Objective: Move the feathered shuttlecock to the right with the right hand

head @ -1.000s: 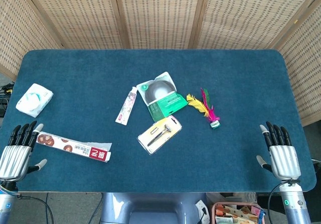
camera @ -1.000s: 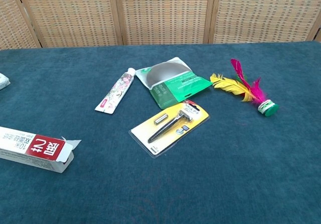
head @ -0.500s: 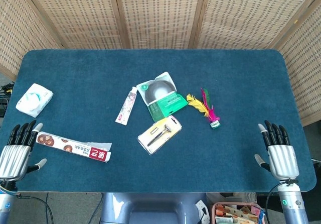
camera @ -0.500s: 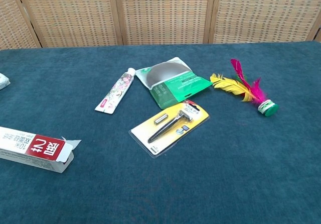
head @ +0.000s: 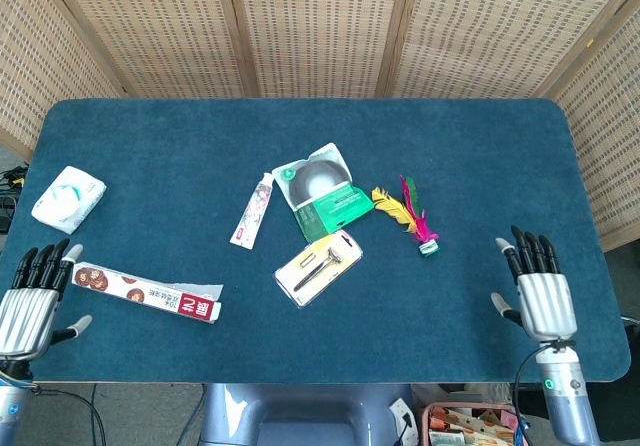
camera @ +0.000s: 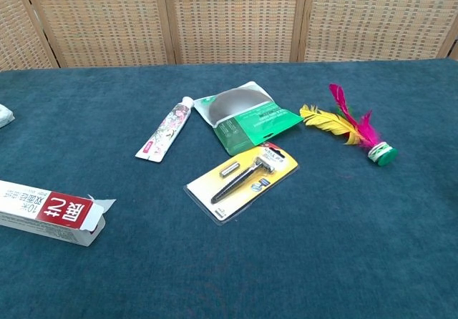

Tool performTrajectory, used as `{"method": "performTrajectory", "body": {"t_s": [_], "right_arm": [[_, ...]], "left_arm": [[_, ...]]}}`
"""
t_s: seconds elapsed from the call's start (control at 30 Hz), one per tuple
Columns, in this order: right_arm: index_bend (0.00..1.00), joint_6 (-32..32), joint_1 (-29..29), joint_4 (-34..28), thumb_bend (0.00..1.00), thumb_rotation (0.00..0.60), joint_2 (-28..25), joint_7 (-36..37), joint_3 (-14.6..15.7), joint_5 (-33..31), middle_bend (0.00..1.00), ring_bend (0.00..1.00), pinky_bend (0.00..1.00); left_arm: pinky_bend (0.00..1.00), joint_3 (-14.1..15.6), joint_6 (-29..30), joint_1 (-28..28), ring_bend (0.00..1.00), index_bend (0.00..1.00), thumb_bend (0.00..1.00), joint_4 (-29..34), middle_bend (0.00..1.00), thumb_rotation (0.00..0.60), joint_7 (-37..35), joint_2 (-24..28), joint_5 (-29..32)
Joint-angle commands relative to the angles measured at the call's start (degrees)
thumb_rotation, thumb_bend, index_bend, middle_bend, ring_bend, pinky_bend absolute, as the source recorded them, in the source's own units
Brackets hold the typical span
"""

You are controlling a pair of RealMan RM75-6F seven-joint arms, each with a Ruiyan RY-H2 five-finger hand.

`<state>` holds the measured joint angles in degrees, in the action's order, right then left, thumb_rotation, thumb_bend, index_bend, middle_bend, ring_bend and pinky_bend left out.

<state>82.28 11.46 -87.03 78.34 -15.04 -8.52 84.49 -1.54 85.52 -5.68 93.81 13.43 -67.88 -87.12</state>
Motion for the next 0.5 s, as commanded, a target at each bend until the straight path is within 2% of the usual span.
{"method": "performTrajectory", "body": {"t_s": [0.03,0.33,0.5], "right_arm": [[0.15,-3.16,3.13,-1.89,0.20,0.600,0.85,-2.71,-2.66,-2.16,0.00,0.00,0.00],[0.21,-11.65,12.42,-3.97,0.20,0.600,5.58,-11.15,-9.57,-10.84,0.00,0.00,0.00],[0.28,-14.04,17.55,-2.31,0.20,0.600,11.98,-14.61,-13.57,-18.22,0.00,0.00,0.00]], "left_arm": [[0.00,-0.12,-0.06,-0.03,0.00,0.00,0.00,-0.03,0.00,0.600,-0.31,0.11,0.19],[0.00,-0.54,-0.89,-0.29,0.00,0.00,0.00,-0.45,0.00,0.600,-1.59,0.35,1.33],[0.00,-0.86,-1.24,-0.42,0.00,0.00,0.00,-0.68,0.00,0.600,-2.48,0.57,2.01]]}}
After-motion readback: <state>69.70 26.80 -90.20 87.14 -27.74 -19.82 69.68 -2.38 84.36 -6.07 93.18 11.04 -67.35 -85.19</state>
